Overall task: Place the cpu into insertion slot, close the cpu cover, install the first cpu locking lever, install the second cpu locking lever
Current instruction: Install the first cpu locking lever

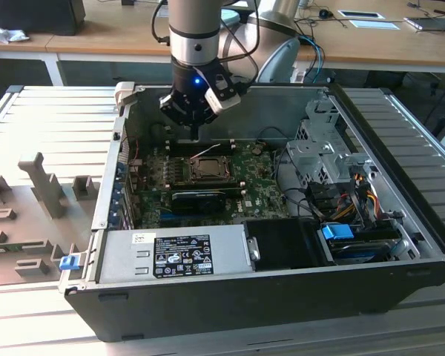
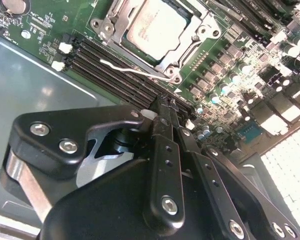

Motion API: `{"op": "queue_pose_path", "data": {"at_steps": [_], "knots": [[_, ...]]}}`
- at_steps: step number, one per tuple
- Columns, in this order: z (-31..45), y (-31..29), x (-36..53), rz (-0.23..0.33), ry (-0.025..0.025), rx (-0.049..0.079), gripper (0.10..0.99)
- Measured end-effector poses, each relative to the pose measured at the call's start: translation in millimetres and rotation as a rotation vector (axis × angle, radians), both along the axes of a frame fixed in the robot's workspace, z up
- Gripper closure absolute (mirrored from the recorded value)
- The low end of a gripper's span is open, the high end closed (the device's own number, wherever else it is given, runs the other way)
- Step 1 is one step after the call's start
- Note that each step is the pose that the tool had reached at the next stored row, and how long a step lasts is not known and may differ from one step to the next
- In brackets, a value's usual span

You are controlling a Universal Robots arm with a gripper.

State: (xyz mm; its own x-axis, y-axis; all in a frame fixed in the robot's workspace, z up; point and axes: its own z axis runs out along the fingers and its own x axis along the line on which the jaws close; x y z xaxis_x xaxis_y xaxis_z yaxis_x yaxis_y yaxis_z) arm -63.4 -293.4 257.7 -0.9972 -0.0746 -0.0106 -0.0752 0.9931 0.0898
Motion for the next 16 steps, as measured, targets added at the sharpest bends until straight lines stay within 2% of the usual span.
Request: {"op": "queue_pose_path", "data": {"at_steps": [11, 13, 14, 16], "knots": [[0.0, 0.0, 1.3, 0.000, 0.0000, 0.000, 0.984], [-0.5, 0.0, 3.5, 0.000, 0.0000, 0.009, 0.984], [-1.5, -0.4, 6.6, 0.000, 0.0000, 0.031, 0.984], [-2.5, -0.7, 8.0, 0.000, 0.0000, 0.044, 0.984]]}}
